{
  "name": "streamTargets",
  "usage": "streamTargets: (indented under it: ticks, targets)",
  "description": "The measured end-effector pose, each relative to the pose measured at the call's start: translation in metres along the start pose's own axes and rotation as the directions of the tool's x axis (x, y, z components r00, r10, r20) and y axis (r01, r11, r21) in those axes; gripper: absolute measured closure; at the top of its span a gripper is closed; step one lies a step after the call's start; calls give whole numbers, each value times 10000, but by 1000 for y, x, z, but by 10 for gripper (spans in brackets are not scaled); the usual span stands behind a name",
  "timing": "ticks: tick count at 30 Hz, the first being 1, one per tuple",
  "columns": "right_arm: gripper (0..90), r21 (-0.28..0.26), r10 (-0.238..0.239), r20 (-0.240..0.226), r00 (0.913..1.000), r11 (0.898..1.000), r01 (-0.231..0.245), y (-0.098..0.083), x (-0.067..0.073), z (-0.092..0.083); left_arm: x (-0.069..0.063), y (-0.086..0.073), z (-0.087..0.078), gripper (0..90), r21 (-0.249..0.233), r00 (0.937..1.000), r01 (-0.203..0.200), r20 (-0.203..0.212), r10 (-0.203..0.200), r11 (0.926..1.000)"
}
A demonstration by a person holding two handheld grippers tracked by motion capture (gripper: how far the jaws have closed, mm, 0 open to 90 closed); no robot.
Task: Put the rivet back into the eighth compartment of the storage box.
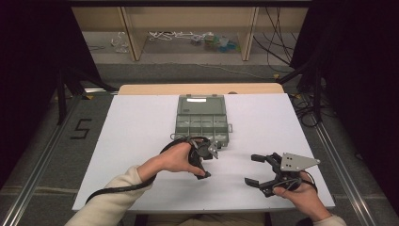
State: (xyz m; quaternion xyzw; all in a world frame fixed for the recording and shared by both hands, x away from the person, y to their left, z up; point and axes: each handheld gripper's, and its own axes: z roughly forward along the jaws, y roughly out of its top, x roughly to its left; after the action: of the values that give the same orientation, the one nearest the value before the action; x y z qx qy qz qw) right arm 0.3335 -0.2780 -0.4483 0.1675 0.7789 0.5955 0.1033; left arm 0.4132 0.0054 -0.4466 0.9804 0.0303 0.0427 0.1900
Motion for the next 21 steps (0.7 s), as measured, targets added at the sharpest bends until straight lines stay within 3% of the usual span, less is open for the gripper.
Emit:
streamTargets:
  ticks: [5, 21]
  targets:
    - [172, 5, -12, 3, 10000, 10000, 12, 0, 0, 0, -2, 2, 6, 298, 323, 9997, -178, 197, 171, 9993]
    - [172, 0, -18, 7, 10000, 10000, 18, 0, 0, 0, -1, 3, 15, 329, 423, 9991, -164, 390, 148, 9990]
